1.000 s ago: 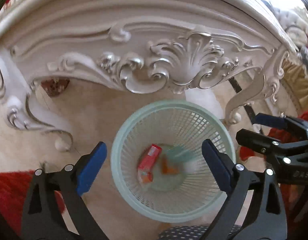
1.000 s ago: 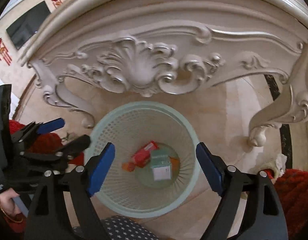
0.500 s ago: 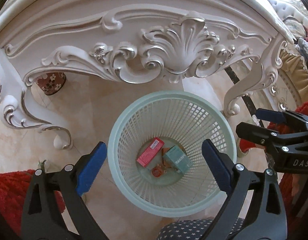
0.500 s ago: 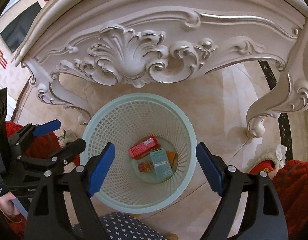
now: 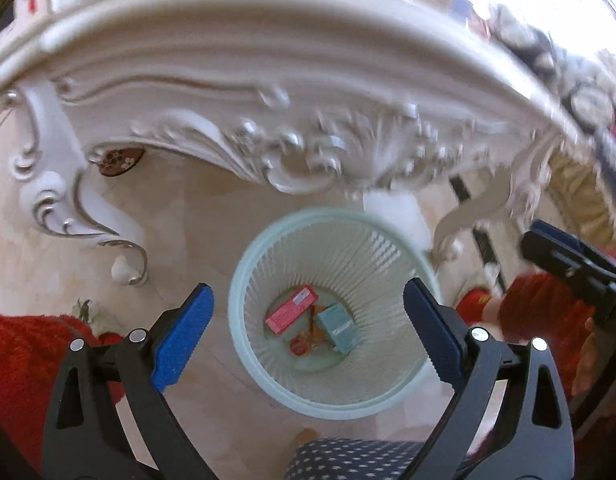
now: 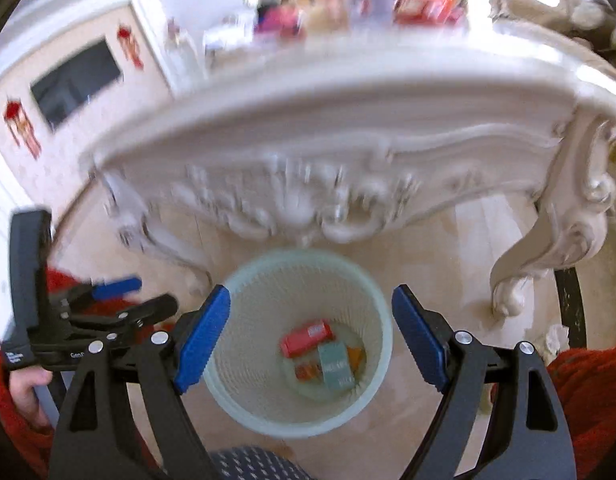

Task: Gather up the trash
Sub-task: 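Grasp the white bread packet with the left tool while the right tool grasps the red wrapper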

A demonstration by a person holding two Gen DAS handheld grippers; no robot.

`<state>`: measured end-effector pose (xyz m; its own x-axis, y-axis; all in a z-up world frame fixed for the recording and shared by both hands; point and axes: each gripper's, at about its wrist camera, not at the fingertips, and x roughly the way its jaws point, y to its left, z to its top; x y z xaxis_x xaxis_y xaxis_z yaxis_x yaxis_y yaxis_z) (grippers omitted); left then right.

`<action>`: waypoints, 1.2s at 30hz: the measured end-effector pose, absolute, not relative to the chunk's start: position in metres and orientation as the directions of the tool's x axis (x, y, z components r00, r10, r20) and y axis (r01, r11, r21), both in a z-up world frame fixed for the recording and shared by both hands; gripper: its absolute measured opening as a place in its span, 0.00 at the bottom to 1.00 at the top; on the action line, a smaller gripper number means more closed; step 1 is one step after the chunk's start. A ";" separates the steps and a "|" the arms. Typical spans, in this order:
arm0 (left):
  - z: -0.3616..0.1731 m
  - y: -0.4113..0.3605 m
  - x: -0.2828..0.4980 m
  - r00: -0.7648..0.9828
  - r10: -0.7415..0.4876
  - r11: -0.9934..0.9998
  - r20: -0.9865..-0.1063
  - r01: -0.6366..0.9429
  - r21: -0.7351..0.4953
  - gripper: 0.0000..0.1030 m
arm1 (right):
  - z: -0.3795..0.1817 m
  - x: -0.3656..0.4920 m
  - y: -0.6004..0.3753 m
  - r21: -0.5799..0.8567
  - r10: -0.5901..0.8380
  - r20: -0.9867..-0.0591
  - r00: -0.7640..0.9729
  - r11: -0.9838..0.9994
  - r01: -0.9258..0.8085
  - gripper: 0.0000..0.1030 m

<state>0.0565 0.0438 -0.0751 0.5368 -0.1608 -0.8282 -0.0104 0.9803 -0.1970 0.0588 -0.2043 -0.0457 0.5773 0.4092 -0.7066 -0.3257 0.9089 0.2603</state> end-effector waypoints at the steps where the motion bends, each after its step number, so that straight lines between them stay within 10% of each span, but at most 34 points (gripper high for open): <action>1: -0.063 0.049 0.058 0.551 -0.163 0.976 -0.819 -0.030 -0.215 0.90 | -0.033 0.061 -0.211 0.267 0.411 -0.681 0.606 0.910 -0.317 0.77; 14: 0.074 0.058 0.190 0.671 -0.012 0.929 -0.741 -0.267 -0.257 0.90 | 0.081 0.196 -0.255 0.103 0.267 -0.551 0.790 0.962 -0.253 0.77; 29: 0.054 0.044 0.305 0.522 0.107 0.789 -0.846 -0.563 -0.248 0.91 | 0.062 0.281 -0.258 0.058 0.243 -0.634 0.734 0.962 -0.267 0.77; 36: 0.045 0.034 0.326 0.466 0.287 0.841 -0.837 -0.541 -0.012 0.91 | 0.061 0.308 -0.256 0.055 0.249 -0.674 0.696 0.956 -0.288 0.77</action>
<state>0.3262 0.0341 0.0448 0.4662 0.2874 -0.8367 -0.5408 0.8411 -0.0124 0.3082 -0.2564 0.0606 0.6961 0.2487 -0.6735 -0.2880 0.9560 0.0553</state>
